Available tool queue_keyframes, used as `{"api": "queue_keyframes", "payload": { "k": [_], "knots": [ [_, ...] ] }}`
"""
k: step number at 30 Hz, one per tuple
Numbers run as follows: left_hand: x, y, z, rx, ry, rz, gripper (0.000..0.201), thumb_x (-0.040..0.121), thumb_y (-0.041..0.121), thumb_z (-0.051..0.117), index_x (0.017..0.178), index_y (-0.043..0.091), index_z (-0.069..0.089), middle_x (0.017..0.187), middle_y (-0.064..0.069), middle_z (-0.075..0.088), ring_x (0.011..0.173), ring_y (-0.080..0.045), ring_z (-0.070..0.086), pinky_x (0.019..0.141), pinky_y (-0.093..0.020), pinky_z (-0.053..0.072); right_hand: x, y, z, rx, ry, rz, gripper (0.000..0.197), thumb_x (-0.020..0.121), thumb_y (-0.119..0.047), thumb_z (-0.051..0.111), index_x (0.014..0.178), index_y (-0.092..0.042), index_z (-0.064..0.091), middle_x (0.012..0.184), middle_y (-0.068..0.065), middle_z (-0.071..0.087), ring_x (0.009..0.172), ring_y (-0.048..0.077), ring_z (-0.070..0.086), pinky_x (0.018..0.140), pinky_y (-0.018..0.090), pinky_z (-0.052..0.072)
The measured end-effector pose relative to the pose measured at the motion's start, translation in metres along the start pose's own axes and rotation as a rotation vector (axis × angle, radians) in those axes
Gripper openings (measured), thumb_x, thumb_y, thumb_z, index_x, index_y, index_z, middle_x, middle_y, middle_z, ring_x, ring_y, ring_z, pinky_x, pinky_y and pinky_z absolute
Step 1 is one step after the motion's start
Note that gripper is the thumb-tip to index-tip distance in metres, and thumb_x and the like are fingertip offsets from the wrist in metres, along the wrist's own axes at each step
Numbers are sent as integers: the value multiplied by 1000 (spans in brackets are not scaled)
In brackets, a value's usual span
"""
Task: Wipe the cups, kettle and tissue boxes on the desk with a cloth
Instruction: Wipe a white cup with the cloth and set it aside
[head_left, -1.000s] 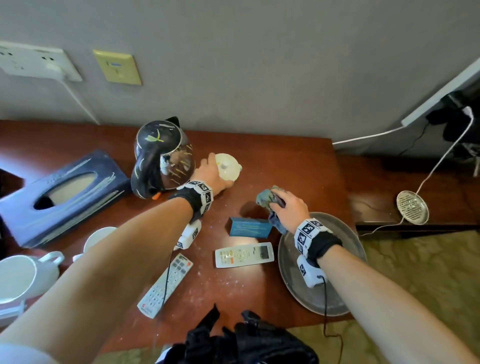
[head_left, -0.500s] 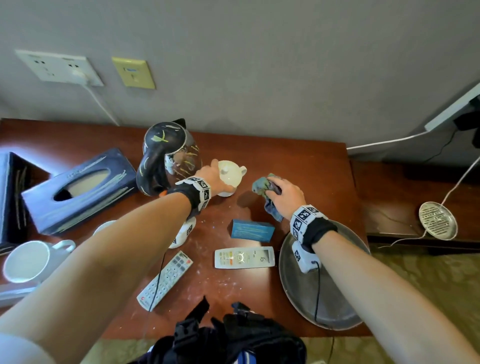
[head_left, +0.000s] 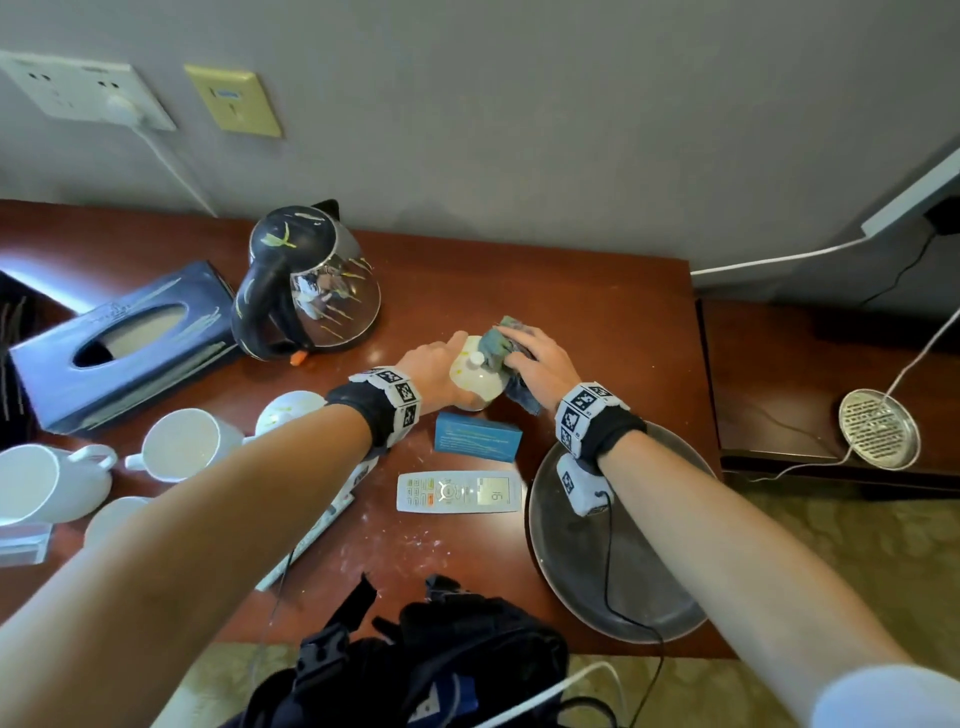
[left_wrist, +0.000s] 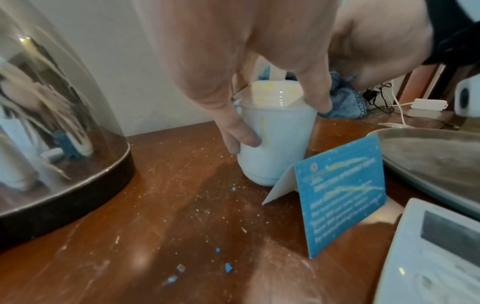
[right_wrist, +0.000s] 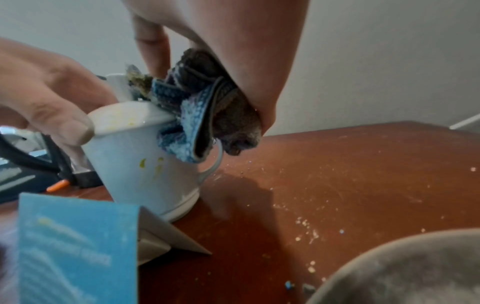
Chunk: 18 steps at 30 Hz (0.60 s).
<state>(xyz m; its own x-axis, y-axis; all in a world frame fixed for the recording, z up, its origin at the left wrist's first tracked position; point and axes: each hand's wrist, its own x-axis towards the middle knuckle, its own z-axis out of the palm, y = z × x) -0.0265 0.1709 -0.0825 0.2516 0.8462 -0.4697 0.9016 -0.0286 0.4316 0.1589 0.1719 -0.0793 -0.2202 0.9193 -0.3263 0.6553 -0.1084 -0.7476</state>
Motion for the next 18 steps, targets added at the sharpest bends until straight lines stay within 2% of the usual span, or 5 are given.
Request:
{"api": "queue_keyframes", "payload": {
  "k": [2, 4, 8, 11, 18],
  "knots": [
    [-1, 0, -3, 12, -12, 1, 81, 75, 50, 79, 135, 17, 36, 114, -8, 60, 101, -30, 59, 82, -37, 47, 1, 3, 5, 103, 19, 2, 36, 98, -41, 53, 132, -33, 60, 141, -2, 48, 134, 20, 38, 114, 39, 29],
    [-1, 1, -4, 24, -19, -3, 83, 74, 51, 79, 136, 18, 35, 115, -8, 61, 101, -30, 60, 82, -38, 48, 0, 5, 7, 51, 60, -24, 35, 98, -45, 52, 130, -34, 62, 139, 0, 50, 131, 21, 41, 111, 39, 32],
    [-2, 1, -5, 31, -33, -13, 84, 74, 55, 77, 137, 21, 33, 114, -8, 61, 99, -29, 60, 82, -39, 49, -18, 17, 11, -100, 95, -130, 34, 98, -36, 57, 131, -33, 62, 141, 1, 51, 128, 20, 41, 102, 27, 29],
    [-3, 1, -5, 35, -30, -18, 86, 74, 57, 77, 138, 23, 31, 115, -6, 62, 99, -29, 60, 83, -40, 50, -14, 21, 9, -166, 98, -223, 33, 98, -31, 57, 131, -31, 62, 141, 3, 53, 128, 23, 42, 101, 27, 30],
    [-5, 2, -7, 57, -23, -46, 89, 75, 55, 77, 143, 24, 28, 122, -5, 61, 105, -30, 60, 86, -41, 50, 31, 0, 3, -88, 89, -36, 29, 101, -35, 51, 123, -28, 69, 137, -1, 59, 127, 25, 51, 107, 34, 39]
  ]
}}
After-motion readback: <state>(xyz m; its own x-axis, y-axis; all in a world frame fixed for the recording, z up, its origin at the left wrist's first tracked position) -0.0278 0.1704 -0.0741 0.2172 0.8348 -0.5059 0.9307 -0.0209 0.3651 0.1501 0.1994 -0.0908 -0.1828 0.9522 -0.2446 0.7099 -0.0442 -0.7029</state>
